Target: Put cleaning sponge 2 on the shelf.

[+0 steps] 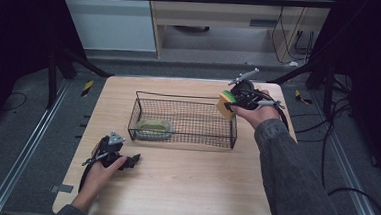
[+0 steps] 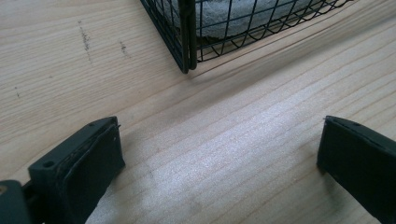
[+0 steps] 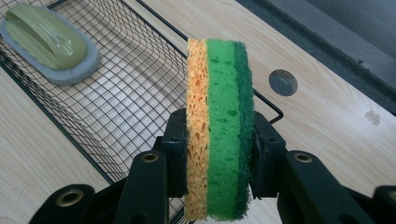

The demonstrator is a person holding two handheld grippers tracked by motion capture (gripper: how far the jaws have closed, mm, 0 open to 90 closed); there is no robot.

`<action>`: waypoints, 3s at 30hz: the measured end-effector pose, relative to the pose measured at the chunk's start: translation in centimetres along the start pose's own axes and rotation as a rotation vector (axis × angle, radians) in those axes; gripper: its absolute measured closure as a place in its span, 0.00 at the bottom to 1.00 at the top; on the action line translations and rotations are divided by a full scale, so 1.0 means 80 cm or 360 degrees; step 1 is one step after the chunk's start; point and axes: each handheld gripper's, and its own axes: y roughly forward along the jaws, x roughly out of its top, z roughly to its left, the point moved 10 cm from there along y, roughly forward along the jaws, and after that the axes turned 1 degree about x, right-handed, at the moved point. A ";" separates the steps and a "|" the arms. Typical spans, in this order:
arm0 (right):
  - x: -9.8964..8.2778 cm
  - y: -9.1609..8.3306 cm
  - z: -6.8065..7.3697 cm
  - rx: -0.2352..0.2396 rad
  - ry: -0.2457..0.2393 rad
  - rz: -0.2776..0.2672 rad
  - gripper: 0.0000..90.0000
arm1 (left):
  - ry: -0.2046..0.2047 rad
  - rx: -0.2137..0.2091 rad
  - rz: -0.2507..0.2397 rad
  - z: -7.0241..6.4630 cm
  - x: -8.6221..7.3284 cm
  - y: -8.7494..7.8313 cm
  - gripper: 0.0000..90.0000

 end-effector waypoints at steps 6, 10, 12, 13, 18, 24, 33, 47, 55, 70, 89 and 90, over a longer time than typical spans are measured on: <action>-0.005 0.012 0.000 0.0011 0.0016 0.0020 0.72 | -0.0001 0.0000 -0.0001 0.000 0.000 0.000 0.00; -0.009 0.017 -0.003 0.0008 0.0019 0.0030 0.72 | 0.0001 0.0000 0.0001 0.000 0.000 0.000 0.00; -0.010 0.020 -0.003 0.0008 0.0018 0.0034 0.72 | 0.0000 0.0000 0.0001 0.000 0.000 0.000 0.00; -0.011 0.021 -0.004 0.0008 0.0011 0.0036 0.72 | 0.0000 0.0000 0.0001 0.000 0.000 0.000 0.00; -0.016 0.029 -0.004 0.0021 0.0025 0.0046 0.72 | 0.0002 0.0001 0.0002 0.000 0.000 0.000 0.00; -0.023 0.038 -0.006 0.0023 0.0030 0.0068 0.72 | 0.0000 0.0001 0.0000 0.000 0.000 0.000 0.00; -0.032 0.053 -0.011 0.0018 0.0046 0.0100 0.72 | 0.0001 0.0001 0.0001 0.000 0.000 0.000 0.00; -0.042 0.075 -0.010 0.0024 0.0051 0.0149 0.72 | 0.0000 0.0000 -0.0001 0.000 0.001 0.001 0.00; -0.047 0.086 -0.010 0.0007 0.0050 0.0180 0.72 | 0.0002 0.0000 -0.0001 0.001 0.001 0.001 0.00; -0.051 0.097 -0.008 0.0007 0.0051 0.0202 0.72 | 0.0003 -0.0001 0.0000 0.001 0.001 0.001 0.00; -0.054 0.102 -0.008 0.0000 0.0061 0.0227 0.71 | 0.0002 -0.0002 -0.0002 0.000 0.001 0.001 0.00; -0.054 0.103 -0.008 0.0000 0.0063 0.0228 0.71 | 0.0001 -0.0001 -0.0002 0.000 0.001 0.001 0.00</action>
